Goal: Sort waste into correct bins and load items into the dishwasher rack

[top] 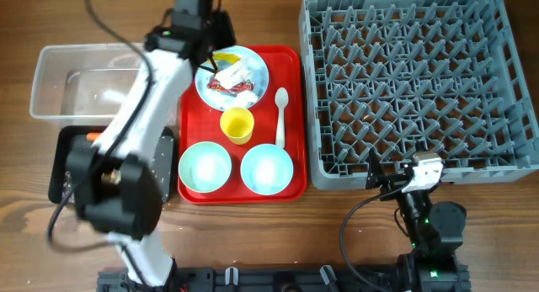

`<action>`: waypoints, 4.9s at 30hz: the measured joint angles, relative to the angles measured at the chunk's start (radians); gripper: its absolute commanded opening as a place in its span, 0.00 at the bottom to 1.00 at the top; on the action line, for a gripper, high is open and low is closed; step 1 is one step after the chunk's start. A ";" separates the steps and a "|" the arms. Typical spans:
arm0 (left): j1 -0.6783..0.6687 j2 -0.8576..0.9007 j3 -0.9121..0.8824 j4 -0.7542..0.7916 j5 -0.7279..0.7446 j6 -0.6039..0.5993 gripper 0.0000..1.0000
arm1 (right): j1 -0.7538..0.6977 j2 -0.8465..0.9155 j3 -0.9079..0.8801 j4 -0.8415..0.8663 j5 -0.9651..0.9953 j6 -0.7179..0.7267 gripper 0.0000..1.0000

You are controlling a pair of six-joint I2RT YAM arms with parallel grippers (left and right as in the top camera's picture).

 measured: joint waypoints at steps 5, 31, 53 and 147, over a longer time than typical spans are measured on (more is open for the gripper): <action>0.000 0.177 -0.003 0.086 -0.013 0.009 0.48 | 0.000 0.000 0.000 0.000 0.000 0.000 1.00; 0.000 0.254 -0.003 0.011 -0.141 -0.699 0.46 | 0.000 0.000 0.000 0.000 0.000 0.000 0.99; 0.000 0.280 -0.003 0.027 -0.192 -0.718 0.08 | 0.000 0.000 0.000 0.000 0.000 0.000 1.00; -0.063 0.319 -0.005 0.050 -0.596 -0.257 0.76 | 0.000 0.000 0.000 0.000 0.000 0.000 1.00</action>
